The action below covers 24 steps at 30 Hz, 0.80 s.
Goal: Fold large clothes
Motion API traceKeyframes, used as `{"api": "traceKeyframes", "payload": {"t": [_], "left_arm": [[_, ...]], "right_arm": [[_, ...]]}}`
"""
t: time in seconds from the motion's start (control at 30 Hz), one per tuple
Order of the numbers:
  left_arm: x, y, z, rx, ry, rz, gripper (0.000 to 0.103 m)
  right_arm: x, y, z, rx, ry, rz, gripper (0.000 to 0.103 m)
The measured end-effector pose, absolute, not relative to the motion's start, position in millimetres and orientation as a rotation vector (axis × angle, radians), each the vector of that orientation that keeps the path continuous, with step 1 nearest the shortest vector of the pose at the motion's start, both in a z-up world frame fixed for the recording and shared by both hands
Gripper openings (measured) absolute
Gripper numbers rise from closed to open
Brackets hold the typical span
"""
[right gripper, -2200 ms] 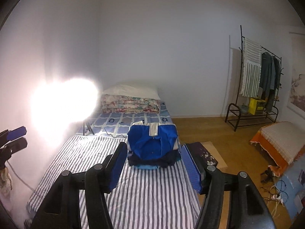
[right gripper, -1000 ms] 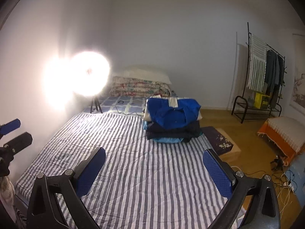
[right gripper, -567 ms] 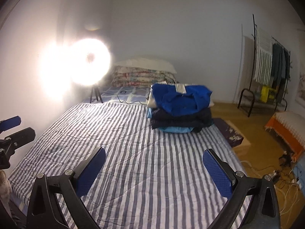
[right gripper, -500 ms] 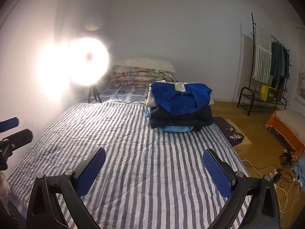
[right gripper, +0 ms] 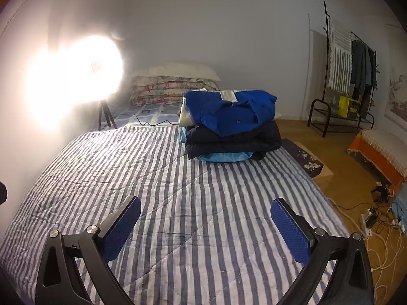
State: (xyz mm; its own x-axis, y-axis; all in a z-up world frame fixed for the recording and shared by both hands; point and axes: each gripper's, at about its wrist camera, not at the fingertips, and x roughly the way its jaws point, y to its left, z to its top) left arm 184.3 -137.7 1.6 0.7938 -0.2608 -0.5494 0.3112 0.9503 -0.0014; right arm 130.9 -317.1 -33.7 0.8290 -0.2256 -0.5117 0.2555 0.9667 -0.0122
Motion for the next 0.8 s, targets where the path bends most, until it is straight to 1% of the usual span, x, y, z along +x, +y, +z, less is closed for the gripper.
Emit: {"api": "traceKeyframes", "payload": {"t": [0.23, 0.8], "left_arm": [[187, -134, -4, 0.065, 0.613, -0.309, 0.103], [184, -126, -3, 0.068, 0.608, -0.282, 0.103]], "right_arm": [[138, -317, -38, 0.049, 0.549, -0.262, 0.103], [144, -313, -43, 0.042, 0.557, -0.275, 0.103]]}}
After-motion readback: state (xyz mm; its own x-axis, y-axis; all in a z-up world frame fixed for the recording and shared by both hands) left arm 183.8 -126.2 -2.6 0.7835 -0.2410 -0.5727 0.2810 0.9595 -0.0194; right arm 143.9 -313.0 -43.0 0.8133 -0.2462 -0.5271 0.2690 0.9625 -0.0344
